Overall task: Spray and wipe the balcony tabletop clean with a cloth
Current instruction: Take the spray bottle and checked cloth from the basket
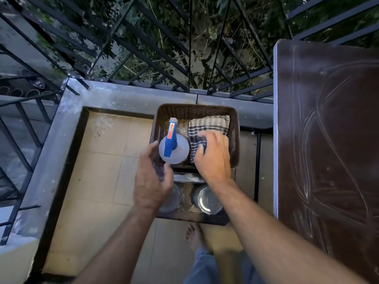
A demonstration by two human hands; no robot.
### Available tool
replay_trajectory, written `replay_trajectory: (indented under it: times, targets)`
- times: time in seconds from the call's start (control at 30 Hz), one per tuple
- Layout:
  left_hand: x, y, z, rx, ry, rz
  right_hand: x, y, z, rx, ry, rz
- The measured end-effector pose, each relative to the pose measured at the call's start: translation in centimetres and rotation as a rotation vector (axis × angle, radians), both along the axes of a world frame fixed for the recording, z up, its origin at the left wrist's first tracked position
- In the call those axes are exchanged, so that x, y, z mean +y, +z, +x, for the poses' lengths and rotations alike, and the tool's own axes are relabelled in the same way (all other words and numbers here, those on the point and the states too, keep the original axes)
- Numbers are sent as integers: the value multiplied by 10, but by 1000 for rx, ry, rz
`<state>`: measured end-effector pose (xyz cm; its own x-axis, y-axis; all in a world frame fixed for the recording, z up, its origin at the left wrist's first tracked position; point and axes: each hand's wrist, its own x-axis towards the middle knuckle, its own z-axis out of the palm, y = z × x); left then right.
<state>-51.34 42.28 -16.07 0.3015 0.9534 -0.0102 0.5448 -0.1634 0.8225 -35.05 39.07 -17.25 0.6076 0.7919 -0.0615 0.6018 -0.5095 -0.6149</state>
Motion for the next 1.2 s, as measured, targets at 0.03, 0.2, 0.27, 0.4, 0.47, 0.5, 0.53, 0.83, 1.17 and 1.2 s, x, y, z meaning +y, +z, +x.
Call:
replay_trajectory:
  times: [0.03,0.2,0.27,0.4,0.47,0.5,0.53,0.83,1.17,1.2]
  targets:
    - [7,1,6,-28,-24,-23,8,-7,5,5,38,-80]
    - [29,-1,33,-55,0,-260,27,-38,21,57,93,-514]
    - [34,-7,41,-61,14,-306,34,-47,23,70,114,-608]
    - [42,-19,48,-121,16,-314,39,-58,28,62,140,-640]
    - [43,-20,49,-148,24,-347,37,-56,32,43,121,-562]
    - [43,-21,49,-165,25,-361,36,-52,35,62,96,-511]
    - [43,-21,48,-178,25,-373,35,-45,39,117,48,-455]
    - [22,38,69,-289,47,-274,2,34,69,1153,-548,196]
    - [-64,156,136,-352,16,-201,-110,137,134,1487,-556,432]
    - [-74,163,144,-356,0,-200,-123,141,144,1481,-550,433]
